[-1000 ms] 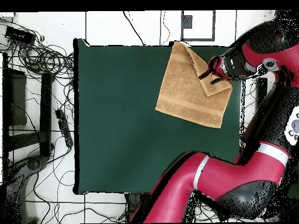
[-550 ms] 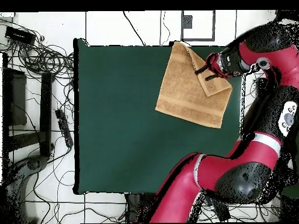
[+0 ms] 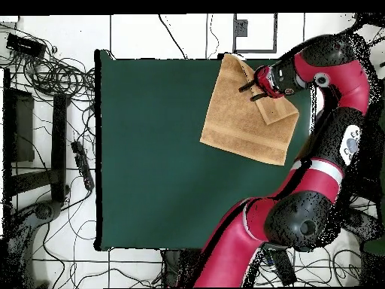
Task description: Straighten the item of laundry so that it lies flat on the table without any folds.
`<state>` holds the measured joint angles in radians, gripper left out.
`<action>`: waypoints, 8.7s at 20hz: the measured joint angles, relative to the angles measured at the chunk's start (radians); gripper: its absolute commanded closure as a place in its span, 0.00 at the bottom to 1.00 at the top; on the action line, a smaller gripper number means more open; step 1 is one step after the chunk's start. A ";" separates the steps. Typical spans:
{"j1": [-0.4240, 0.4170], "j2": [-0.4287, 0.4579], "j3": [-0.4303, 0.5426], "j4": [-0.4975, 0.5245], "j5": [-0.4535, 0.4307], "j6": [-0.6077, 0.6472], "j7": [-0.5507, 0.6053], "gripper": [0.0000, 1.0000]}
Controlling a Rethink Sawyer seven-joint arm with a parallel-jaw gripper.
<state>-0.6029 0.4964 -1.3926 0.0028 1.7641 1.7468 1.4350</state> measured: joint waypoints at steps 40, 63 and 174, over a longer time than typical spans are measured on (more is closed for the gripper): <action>0.089 0.075 -0.106 0.027 0.268 0.061 0.001 0.00; 0.208 0.058 -0.003 0.128 -0.185 -0.088 0.001 0.00; 0.361 -0.328 0.860 0.702 -0.911 -0.519 0.129 0.00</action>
<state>-0.2419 0.1684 -0.5326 0.7048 0.8534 1.2280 1.5635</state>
